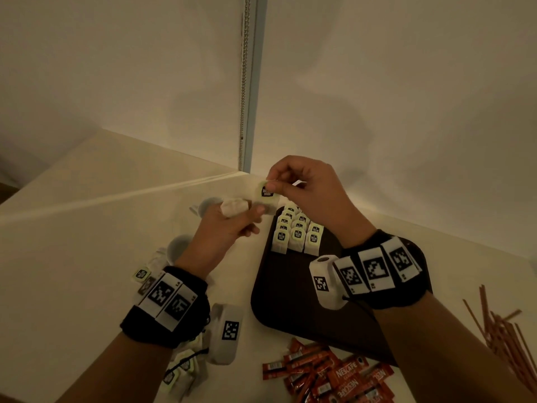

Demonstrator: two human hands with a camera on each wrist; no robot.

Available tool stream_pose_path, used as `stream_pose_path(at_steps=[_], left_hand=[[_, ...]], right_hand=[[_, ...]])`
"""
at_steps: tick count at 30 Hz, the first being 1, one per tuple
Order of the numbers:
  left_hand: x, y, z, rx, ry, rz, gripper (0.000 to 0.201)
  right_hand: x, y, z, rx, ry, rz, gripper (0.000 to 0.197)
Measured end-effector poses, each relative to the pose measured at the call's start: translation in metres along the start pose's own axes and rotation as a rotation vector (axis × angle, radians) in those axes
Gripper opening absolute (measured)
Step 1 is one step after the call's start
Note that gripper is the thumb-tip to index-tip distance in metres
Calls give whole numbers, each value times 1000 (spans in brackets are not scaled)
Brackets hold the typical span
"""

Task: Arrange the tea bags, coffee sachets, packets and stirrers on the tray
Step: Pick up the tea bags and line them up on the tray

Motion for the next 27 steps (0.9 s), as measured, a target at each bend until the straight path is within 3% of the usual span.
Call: stream_pose_path(at_steps=[3, 5, 7, 13, 20, 27], left_hand=[[-27, -17, 7, 60, -218, -34, 7], [-44, -27, 8, 89, -369, -129, 12], [-54, -34, 6, 114, -434, -185, 17], [-54, -35, 7, 130, -347, -195, 18], [-52, -32, 9, 130, -256, -177, 9], [-54, -30, 9, 74, -243, -219, 19]], right_hand=[[16, -6, -13, 4, 77, -10, 6], [35, -5, -27, -64, 161, -54, 8], [59, -2, -46, -157, 260, -139, 13], [130, 13, -98, -397, 564, -273, 18], [175, 15, -107, -176, 631, -304, 12], [191, 19, -100, -140, 637, -312, 12]])
Point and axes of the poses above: each hand's wrist, its own z-axis towards the middle knuckle, its own y-axis out of the palm, x = y × z, the point moved 3 cm from there along z, towards the middle knuckle, and after that the axes turned 14 degrees about -y, right-handed, at the moved point
